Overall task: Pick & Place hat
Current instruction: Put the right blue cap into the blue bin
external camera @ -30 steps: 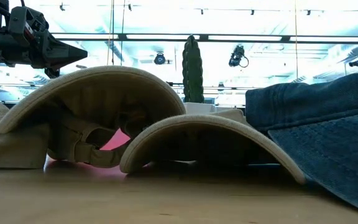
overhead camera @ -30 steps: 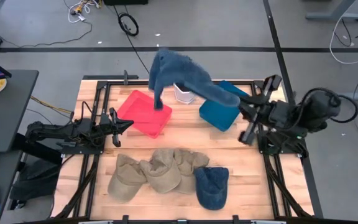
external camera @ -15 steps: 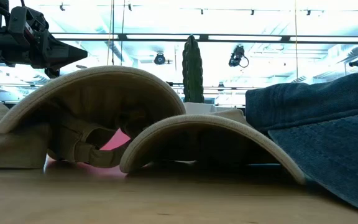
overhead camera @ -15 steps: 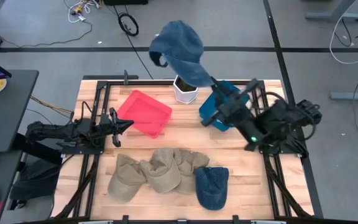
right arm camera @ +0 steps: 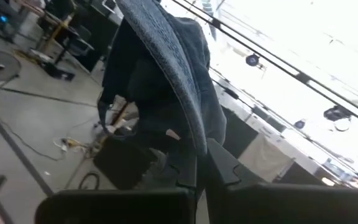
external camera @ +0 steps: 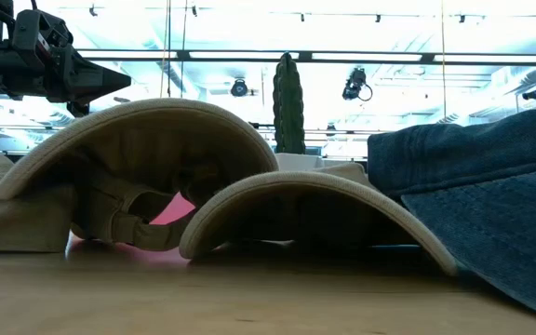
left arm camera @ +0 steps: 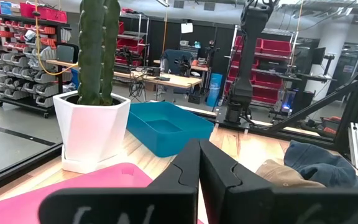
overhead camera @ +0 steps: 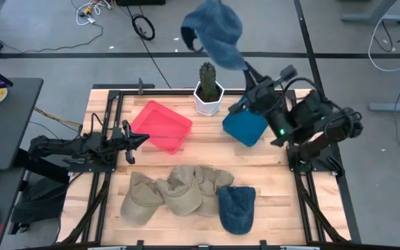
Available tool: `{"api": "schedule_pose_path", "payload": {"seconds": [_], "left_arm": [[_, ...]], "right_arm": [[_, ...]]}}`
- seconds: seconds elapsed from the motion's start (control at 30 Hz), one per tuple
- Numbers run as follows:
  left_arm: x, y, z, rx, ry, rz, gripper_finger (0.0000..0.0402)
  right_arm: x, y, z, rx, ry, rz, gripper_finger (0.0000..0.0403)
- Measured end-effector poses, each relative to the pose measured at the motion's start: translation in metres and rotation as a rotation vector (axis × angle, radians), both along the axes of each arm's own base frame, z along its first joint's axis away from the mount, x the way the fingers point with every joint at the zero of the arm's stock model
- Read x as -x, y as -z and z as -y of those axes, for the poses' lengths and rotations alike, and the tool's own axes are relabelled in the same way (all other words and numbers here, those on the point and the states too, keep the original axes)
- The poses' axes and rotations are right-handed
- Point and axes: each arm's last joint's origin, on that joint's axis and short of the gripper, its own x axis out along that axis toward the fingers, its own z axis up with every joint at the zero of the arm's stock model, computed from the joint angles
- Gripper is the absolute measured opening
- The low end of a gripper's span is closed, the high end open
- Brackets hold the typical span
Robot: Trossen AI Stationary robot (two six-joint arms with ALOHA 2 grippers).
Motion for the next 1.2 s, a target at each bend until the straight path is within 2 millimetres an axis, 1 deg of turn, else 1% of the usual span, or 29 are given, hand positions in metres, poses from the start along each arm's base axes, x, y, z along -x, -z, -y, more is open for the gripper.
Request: {"api": "schedule_pose_path", "payload": {"seconds": [0.07,0.23,0.43,0.53,0.7,0.83,1.03,1.2], "left_arm": [[0.0,0.0,0.0,0.0,0.0,0.0,0.0005],[0.0,0.0,0.0,0.0,0.0,0.0,0.0005],[0.0,0.0,0.0,0.0,0.0,0.0,0.0005],[0.0,0.0,0.0,0.0,0.0,0.0,0.0005],[0.0,0.0,0.0,0.0,0.0,0.0,0.0005],[0.0,0.0,0.0,0.0,0.0,0.0,0.0005],[0.0,0.0,0.0,0.0,0.0,0.0,0.0005],[0.0,0.0,0.0,0.0,0.0,0.0,0.0005]], "right_arm": [[0.008,-0.005,0.008,0.008,0.02,0.004,0.0002],[0.04,-0.025,0.03,0.011,0.075,0.077,0.0002],[0.062,-0.037,0.054,0.066,0.176,0.091,0.0002],[0.068,-0.041,0.066,0.113,0.242,0.084,0.0002],[0.075,-0.045,0.089,0.2,0.367,0.019,0.0002],[0.081,-0.045,0.112,0.236,0.486,-0.03,0.0002],[0.097,-0.046,0.145,0.248,0.662,-0.063,0.0002],[0.103,-0.039,0.175,0.186,0.806,-0.206,0.0002]]}}
